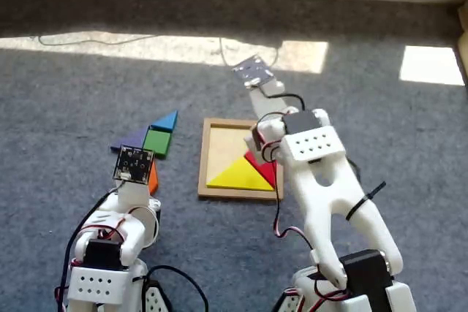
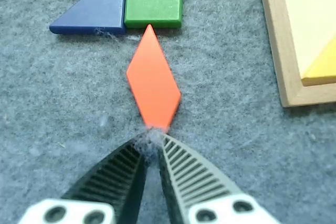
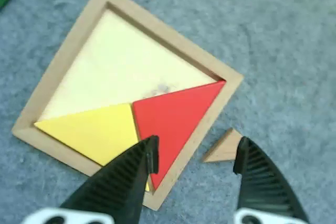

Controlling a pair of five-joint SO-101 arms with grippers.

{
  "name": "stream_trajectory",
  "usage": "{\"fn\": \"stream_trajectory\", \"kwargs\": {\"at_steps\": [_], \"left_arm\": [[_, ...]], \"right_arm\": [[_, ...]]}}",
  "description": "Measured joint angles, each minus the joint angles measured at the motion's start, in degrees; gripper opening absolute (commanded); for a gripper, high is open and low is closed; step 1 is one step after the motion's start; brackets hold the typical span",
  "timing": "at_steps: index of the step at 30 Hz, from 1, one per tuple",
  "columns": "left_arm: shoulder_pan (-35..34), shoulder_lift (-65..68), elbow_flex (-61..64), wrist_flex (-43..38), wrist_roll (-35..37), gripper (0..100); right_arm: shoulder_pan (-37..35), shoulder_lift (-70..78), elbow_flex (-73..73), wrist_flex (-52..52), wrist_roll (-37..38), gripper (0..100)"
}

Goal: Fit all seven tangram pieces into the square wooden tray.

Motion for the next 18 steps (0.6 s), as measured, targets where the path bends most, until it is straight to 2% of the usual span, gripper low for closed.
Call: {"fn": "stream_trajectory", "kwargs": {"at_steps": [4, 10, 13, 18], "left_arm": [[0.0, 0.0, 0.0, 0.0, 0.0, 1], [0.0, 0.0, 0.0, 0.0, 0.0, 1], [0.0, 0.0, 0.0, 0.0, 0.0, 1], [0.0, 0.0, 0.0, 0.0, 0.0, 1]], "right_arm": [[3.34, 0.0, 0.0, 0.0, -8.62, 22.4], [5.19, 0.62, 0.0, 0.0, -27.6, 22.4], [5.01, 4.4, -0.09, 0.0, -35.69, 22.4], [5.19, 15.21, -3.08, -0.26, -45.1, 22.4]]}}
